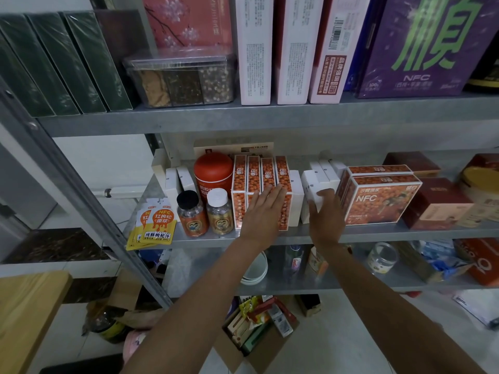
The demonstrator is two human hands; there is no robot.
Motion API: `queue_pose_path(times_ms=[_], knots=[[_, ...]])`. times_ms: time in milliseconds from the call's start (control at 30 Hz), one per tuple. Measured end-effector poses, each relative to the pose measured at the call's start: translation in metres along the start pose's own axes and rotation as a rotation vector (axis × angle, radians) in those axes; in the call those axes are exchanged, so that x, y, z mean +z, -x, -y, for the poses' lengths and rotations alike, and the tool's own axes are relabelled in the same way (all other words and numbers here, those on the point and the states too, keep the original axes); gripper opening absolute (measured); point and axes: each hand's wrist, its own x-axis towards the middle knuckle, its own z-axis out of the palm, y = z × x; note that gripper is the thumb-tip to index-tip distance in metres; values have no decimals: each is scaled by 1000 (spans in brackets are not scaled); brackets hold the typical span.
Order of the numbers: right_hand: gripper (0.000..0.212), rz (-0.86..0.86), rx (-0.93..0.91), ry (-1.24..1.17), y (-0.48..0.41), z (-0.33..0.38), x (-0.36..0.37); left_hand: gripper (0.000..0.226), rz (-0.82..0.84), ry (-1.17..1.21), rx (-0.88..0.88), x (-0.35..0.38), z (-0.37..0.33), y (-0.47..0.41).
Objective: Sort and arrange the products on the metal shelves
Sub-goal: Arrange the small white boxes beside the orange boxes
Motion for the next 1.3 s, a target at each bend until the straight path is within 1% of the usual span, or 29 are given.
queue_pose_path(times_ms=[100, 233, 300, 367, 400, 467, 533, 567, 600, 633, 667, 733, 800, 867, 967, 1000, 1067, 1133, 1233, 1300], knots=[[25, -46, -9, -33, 8, -4, -7, 86, -1, -12, 7, 0, 0, 0], [26, -90, 38, -87, 23, -6, -26, 91, 26, -8, 12, 0, 0, -1], [29, -108, 29, -178, 30, -7, -40, 91, 50, 11, 14, -2, 0, -1], [33, -137, 74, -325, 35, -7, -58, 89, 45, 44, 11, -4, -1, 1], [36, -150, 123, -416, 36, -6, -68, 87, 12, 70, 11, -4, -2, 4], [39, -171, 210, -597, 37, -4, -87, 75, -129, 167, 17, -1, -7, 12], [31, -175, 291, -691, 35, -7, -103, 59, -280, 379, -19, 5, -17, 25], [25, -163, 356, -744, 32, -10, -109, 56, -299, 533, -62, 6, -24, 32], [21, -136, 441, -817, 29, -13, -116, 56, -274, 702, -107, 9, -30, 39], [18, -97, 526, -895, 26, -16, -121, 55, -215, 867, -147, 10, -36, 44], [17, -50, 598, -959, 23, -20, -125, 49, -144, 1009, -193, 11, -42, 47], [14, 37, 691, -1024, 20, -25, -129, 29, 10, 1221, -307, 11, -51, 51], [3, 111, 715, -1047, 20, -28, -131, 12, 144, 1358, -408, 13, -56, 54], [2, 171, 711, -1037, 20, -28, -132, 9, 172, 1399, -456, 17, -60, 59], [8, 227, 712, -1040, 17, -25, -132, 19, 154, 1457, -540, 16, -64, 67], [9, 254, 718, -1044, 16, -24, -131, 20, 159, 1480, -550, 16, -64, 68], [11, 288, 746, -1050, 15, -22, -129, 14, 164, 1515, -555, 15, -65, 71], [8, 291, 785, -1055, 13, -21, -126, 9, 157, 1549, -587, 14, -66, 75], [1, 290, 829, -1070, 12, -21, -122, 7, 153, 1589, -645, 13, -66, 78], [2, 304, 842, -1067, 11, -20, -120, 7, 158, 1603, -665, 13, -65, 80]])
